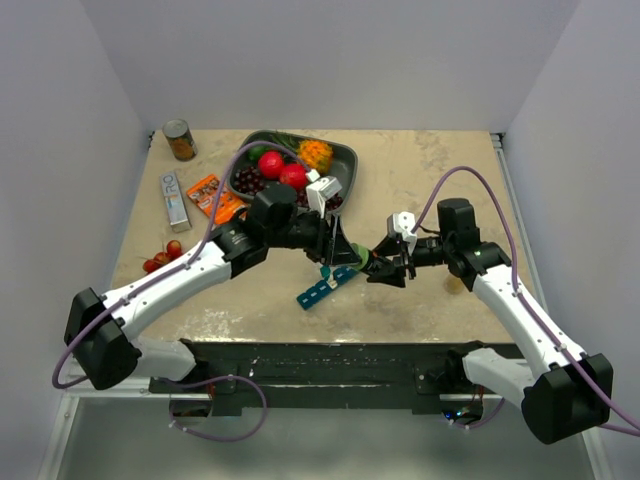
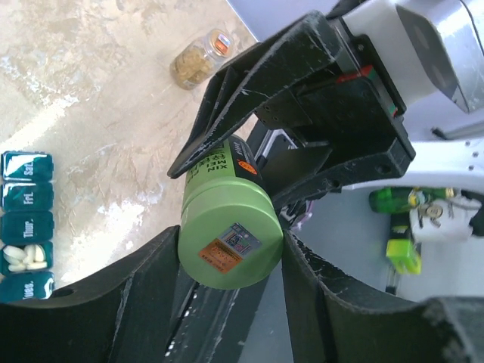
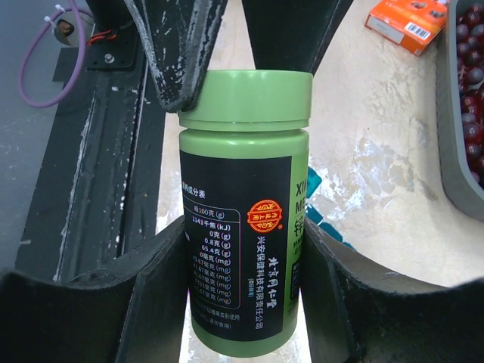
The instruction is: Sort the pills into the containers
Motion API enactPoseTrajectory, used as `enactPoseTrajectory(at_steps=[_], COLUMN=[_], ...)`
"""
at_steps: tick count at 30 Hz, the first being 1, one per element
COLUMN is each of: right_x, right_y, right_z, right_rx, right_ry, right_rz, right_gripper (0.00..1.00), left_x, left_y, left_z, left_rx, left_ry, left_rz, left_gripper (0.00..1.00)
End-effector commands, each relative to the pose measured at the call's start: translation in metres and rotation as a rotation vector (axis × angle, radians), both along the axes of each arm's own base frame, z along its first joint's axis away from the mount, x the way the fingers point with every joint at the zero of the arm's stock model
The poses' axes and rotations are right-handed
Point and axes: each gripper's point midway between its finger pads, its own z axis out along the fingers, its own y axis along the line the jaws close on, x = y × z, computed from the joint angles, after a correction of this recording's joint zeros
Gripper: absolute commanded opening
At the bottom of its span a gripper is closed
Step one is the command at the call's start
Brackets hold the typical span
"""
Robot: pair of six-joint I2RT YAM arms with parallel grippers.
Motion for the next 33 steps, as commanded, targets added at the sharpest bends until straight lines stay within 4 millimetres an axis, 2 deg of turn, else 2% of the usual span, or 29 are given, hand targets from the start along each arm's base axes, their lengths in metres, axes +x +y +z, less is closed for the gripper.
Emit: enactPoseTrajectory(at_steps=[1, 3, 8, 9, 11, 12, 16, 19, 23, 24, 26, 27, 29, 33], right_x=[-0.001, -0.005, -0.010, -0.012, -0.013, -0.014, -0.016, -0.016, -0.015, -0.014, -0.015, -0.014, -0.014, -0.014], right_y=[0.006, 0.008, 0.010, 0.010, 0.011, 0.011, 0.012, 0.012, 0.012, 0.011, 0.011, 0.011, 0.011, 0.011], right_z=[0.021, 0.025, 0.031, 0.031, 0.032, 0.032, 0.033, 0.032, 0.030, 0.030, 0.029, 0.029, 0.029, 0.028], right_rx=[0.055, 0.070, 0.100, 0.103, 0.114, 0.118, 0.128, 0.127, 0.121, 0.118, 0.114, 0.112, 0.110, 0.107], right_ry=[-0.060, -0.049, -0.026, -0.016, -0.007, 0.002, 0.010, 0.010, 0.003, -0.004, -0.004, -0.009, -0.013, -0.017], right_rz=[0.040, 0.055, 0.087, 0.091, 0.101, 0.106, 0.120, 0.120, 0.114, 0.111, 0.110, 0.108, 0.106, 0.104], right_gripper=[0.00, 0.00, 0.00, 0.00, 0.00, 0.00, 0.00, 0.00, 0.00, 0.00, 0.00, 0.00, 0.00, 0.00], left_x=[-0.026, -0.038, -0.050, -0.048, -0.047, -0.040, -0.025, -0.011, -0.001, 0.001, 0.002, 0.003, 0.001, -0.007], left_y=[-0.011, -0.013, -0.004, -0.002, 0.005, 0.008, 0.018, 0.015, 0.006, 0.007, 0.007, 0.010, 0.015, 0.022], left_z=[0.008, 0.009, -0.003, -0.007, -0.015, -0.020, -0.029, -0.020, -0.002, 0.001, 0.018, 0.015, 0.030, 0.040], left_rx=[-0.037, -0.074, -0.063, -0.045, 0.018, 0.053, 0.128, 0.120, 0.071, 0.063, 0.015, 0.014, -0.028, -0.072], left_ry=[-0.087, -0.109, -0.239, -0.308, -0.336, -0.426, -0.603, -0.702, -0.721, -0.699, -0.728, -0.706, -0.728, -0.704], left_rz=[-0.250, -0.345, -0.473, -0.502, -0.516, -0.525, -0.515, -0.458, -0.377, -0.338, -0.285, -0.249, -0.209, -0.163], left_gripper=[0.25, 0.23, 0.22, 0.22, 0.21, 0.21, 0.25, 0.39, 0.58, 0.67, 0.77, 0.87, 0.99, 1.00])
